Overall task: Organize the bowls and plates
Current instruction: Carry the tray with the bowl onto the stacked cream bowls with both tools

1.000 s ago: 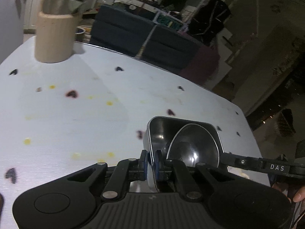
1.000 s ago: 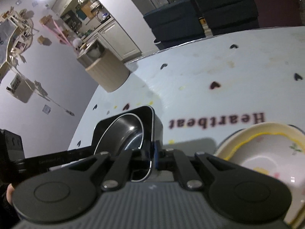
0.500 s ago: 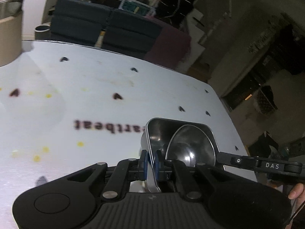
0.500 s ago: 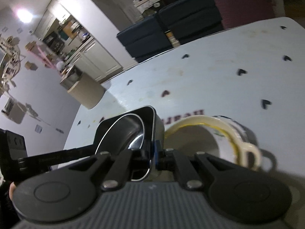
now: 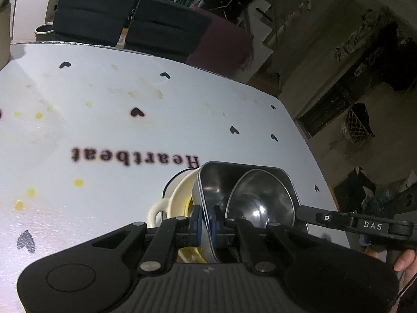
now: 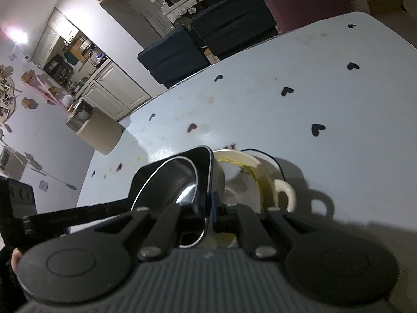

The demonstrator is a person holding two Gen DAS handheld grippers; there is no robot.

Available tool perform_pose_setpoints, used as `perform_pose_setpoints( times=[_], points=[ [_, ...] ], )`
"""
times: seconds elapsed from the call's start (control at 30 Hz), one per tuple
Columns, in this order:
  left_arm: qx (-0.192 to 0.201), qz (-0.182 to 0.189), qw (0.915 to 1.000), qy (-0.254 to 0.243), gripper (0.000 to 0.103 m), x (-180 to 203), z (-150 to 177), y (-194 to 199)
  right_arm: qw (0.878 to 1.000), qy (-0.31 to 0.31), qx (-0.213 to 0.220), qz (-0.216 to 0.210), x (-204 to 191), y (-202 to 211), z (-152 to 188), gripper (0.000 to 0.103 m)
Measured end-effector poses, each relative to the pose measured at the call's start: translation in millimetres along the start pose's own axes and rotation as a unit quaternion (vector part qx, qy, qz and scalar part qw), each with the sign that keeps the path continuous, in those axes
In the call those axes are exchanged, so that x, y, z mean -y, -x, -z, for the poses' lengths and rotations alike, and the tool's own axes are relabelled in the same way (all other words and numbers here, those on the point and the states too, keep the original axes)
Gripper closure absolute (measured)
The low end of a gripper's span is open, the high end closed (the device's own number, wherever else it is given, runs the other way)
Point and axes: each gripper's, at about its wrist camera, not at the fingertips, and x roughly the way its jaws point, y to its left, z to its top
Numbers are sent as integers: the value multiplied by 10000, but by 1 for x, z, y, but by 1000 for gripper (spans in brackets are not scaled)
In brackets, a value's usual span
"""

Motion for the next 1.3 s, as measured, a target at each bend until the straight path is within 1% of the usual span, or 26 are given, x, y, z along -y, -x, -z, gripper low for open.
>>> perform_pose_setpoints(
  times=[0.27,0.63,0.93,1.3],
  points=[
    [-137,-20,9999,-83,96,3,0,-14,9999,-51,-5,139,4,1,-2,97],
    [-278,-79,9995,-136,96,3,2,-27,9995,-84,-139,262,7,-6,0,97],
    [-311,-113,9993,-178,96,3,2,-29,9991,-75,-258,340,10,-16,1,97],
    [-333,-113,9991,-231,96,3,4,-29,9989,15,-266,374,7,-15,2,98]
  ],
)
